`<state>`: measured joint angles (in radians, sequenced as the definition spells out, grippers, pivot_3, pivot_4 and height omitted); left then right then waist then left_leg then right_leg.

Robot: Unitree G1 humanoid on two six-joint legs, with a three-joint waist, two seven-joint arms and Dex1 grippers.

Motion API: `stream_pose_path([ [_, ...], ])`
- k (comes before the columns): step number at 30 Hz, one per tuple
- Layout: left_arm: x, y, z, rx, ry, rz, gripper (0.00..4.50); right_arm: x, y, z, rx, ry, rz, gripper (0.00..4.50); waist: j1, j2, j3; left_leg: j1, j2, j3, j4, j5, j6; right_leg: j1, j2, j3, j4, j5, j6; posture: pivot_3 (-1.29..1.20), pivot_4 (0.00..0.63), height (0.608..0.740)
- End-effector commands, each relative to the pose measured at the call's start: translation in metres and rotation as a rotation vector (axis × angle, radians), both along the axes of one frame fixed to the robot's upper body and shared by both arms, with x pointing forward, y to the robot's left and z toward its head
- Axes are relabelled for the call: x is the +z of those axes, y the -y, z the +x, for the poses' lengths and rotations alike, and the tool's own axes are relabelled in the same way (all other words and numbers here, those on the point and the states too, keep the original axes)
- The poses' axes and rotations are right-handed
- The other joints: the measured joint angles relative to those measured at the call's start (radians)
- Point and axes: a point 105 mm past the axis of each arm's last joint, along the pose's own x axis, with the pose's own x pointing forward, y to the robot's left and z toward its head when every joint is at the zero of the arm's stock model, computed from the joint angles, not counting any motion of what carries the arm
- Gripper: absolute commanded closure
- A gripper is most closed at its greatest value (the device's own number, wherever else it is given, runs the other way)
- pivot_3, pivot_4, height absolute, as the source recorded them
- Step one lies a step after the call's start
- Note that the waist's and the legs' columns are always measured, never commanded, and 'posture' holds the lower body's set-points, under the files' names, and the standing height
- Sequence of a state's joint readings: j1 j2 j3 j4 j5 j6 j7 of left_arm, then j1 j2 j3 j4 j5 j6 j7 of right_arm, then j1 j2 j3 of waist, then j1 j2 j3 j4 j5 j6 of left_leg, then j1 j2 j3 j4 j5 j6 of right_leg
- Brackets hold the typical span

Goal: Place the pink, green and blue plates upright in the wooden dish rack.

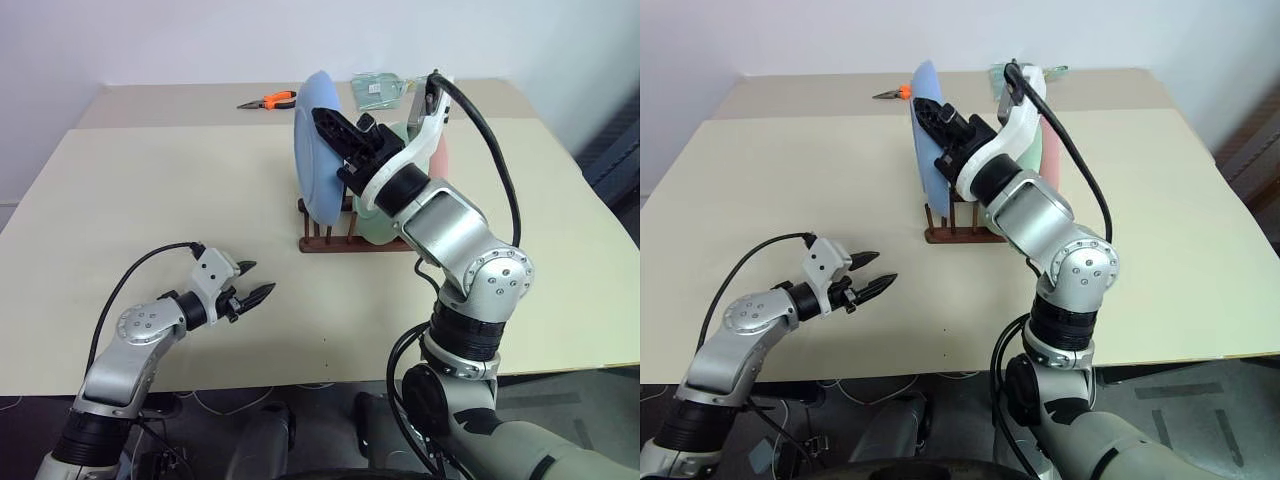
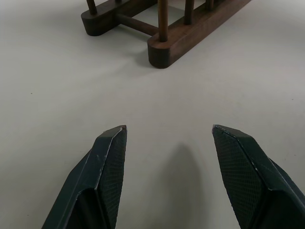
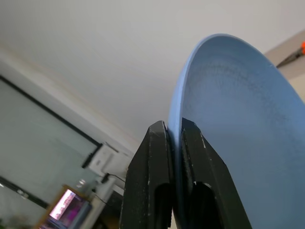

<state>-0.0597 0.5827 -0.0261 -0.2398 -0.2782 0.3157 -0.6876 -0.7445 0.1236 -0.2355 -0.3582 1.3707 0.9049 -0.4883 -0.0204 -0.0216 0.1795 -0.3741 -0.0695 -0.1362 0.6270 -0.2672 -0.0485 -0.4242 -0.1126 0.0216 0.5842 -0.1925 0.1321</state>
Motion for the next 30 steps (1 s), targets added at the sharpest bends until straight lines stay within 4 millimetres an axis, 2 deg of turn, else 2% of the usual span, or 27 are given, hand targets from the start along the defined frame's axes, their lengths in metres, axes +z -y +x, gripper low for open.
stream_pose_path([
  [1, 0.007, 0.007, -0.002, -0.031, 0.04, 0.015, 1.6, 0.013, -0.003, -0.003, 0.02, 0.001, 0.044, 4.5, 0.0, 0.0, 0.0, 0.0, 0.0, 0.0, 0.0, 0.0, 0.0, 0.0, 0.0, 0.0, 0.0, 0.0, 0.0, 0.0, 0.15, 0.74],
  [8, 0.007, 0.014, -0.004, -0.06, 0.039, 0.009, 1.6, 0.003, -0.002, 0.02, -0.029, -0.079, -0.011, 4.5, 0.0, 0.0, 0.0, 0.0, 0.0, 0.0, 0.0, 0.0, 0.0, 0.0, 0.0, 0.0, 0.0, 0.0, 0.0, 0.0, 0.15, 0.74],
  [11, 0.008, 0.019, -0.006, -0.078, 0.037, -0.001, 1.51, 0.005, -0.002, 0.027, -0.039, -0.057, -0.045, 3.49, 0.0, 0.0, 0.0, 0.0, 0.0, 0.0, 0.0, 0.0, 0.0, 0.0, 0.0, 0.0, 0.0, 0.0, 0.0, 0.0, 0.15, 0.74],
  [14, 0.008, 0.023, -0.008, -0.087, 0.036, -0.007, 1.51, 0.014, 0.0, 0.032, -0.089, 0.039, -0.136, 1.97, 0.0, 0.001, 0.0, 0.0, 0.0, 0.001, 0.0, 0.0, 0.0, 0.0, 0.0, 0.0, 0.0, 0.0, 0.0, 0.0, 0.15, 0.74],
  [15, 0.008, 0.025, -0.009, -0.089, 0.036, -0.007, 1.51, 0.023, 0.003, 0.03, -0.115, 0.123, -0.189, 1.51, 0.0, 0.001, 0.0, 0.0, 0.0, 0.001, 0.0, 0.0, 0.0, 0.0, 0.0, 0.0, 0.0, 0.0, 0.0, 0.0, 0.15, 0.74],
  [18, 0.009, 0.029, -0.011, -0.102, 0.037, -0.01, 1.51, 0.064, 0.018, 0.008, -0.204, 0.548, -0.409, 1.51, 0.006, 0.001, 0.0, -0.001, 0.0, 0.001, 0.002, 0.0, 0.0, 0.001, 0.0, 0.0, 0.0, 0.0, 0.0, 0.0, 0.15, 0.74],
  [21, 0.011, 0.035, -0.012, -0.127, 0.039, -0.015, 1.51, 0.077, 0.035, -0.012, -0.211, 0.805, -0.566, 1.51, 0.006, 0.0, 0.0, -0.001, 0.0, 0.001, 0.002, -0.001, 0.001, 0.002, 0.0, -0.001, -0.002, -0.002, 0.003, 0.0, 0.15, 0.74],
  [22, 0.011, 0.037, -0.013, -0.135, 0.04, -0.015, 1.51, 0.078, 0.04, -0.015, -0.204, 0.845, -0.595, 1.51, 0.005, 0.0, 0.0, -0.001, 0.0, 0.001, 0.002, -0.001, 0.002, 0.002, 0.0, -0.001, -0.002, -0.003, 0.005, 0.0, 0.15, 0.74],
  [23, 0.012, 0.039, -0.013, -0.145, 0.042, -0.013, 1.51, 0.077, 0.049, -0.015, -0.215, 0.858, -0.63, 1.74, 0.005, 0.0, 0.0, -0.001, 0.0, 0.001, 0.001, -0.001, 0.002, 0.003, 0.0, -0.001, -0.003, -0.003, 0.005, 0.0, 0.15, 0.74],
  [25, 0.017, 0.052, -0.015, -0.206, 0.052, -0.024, 1.51, 0.053, 0.083, -0.019, -0.202, 0.838, -0.831, 2.4, 0.011, -0.001, -0.001, 0.0, 0.0, 0.001, 0.002, -0.001, 0.002, 0.003, 0.0, -0.001, -0.003, -0.003, 0.005, 0.0, 0.15, 0.74],
  [26, 0.02, 0.059, -0.016, -0.238, 0.057, -0.032, 1.51, 0.038, 0.098, -0.022, -0.183, 0.812, -0.943, 2.89, 0.024, -0.002, -0.001, -0.001, 0.0, 0.0, 0.002, -0.001, 0.002, 0.004, 0.0, -0.002, -0.004, -0.004, 0.004, 0.0, 0.15, 0.74],
  [27, 0.024, 0.066, -0.017, -0.271, 0.06, -0.04, 1.51, 0.023, 0.11, -0.026, -0.159, 0.787, -1.055, 3.3, 0.034, -0.002, -0.001, -0.001, 0.0, -0.001, 0.003, -0.001, 0.002, 0.007, -0.001, -0.003, -0.006, -0.005, 0.002, 0.0, 0.15, 0.74],
  [29, 0.028, 0.077, -0.019, -0.322, 0.063, -0.052, 1.51, 0.001, 0.125, -0.033, -0.113, 0.739, -1.198, 4.44, 0.032, 0.0, 0.0, -0.001, -0.001, 0.002, 0.004, -0.002, 0.004, 0.009, -0.004, -0.003, -0.007, -0.006, 0.003, 0.0, 0.15, 0.74],
  [30, 0.03, 0.081, -0.02, -0.344, 0.062, -0.055, 1.51, -0.007, 0.13, -0.037, -0.09, 0.723, -1.247, 4.48, 0.029, 0.002, 0.001, -0.001, -0.001, 0.004, 0.005, -0.003, 0.005, 0.009, -0.005, -0.001, -0.007, -0.006, 0.003, 0.0, 0.15, 0.74],
])
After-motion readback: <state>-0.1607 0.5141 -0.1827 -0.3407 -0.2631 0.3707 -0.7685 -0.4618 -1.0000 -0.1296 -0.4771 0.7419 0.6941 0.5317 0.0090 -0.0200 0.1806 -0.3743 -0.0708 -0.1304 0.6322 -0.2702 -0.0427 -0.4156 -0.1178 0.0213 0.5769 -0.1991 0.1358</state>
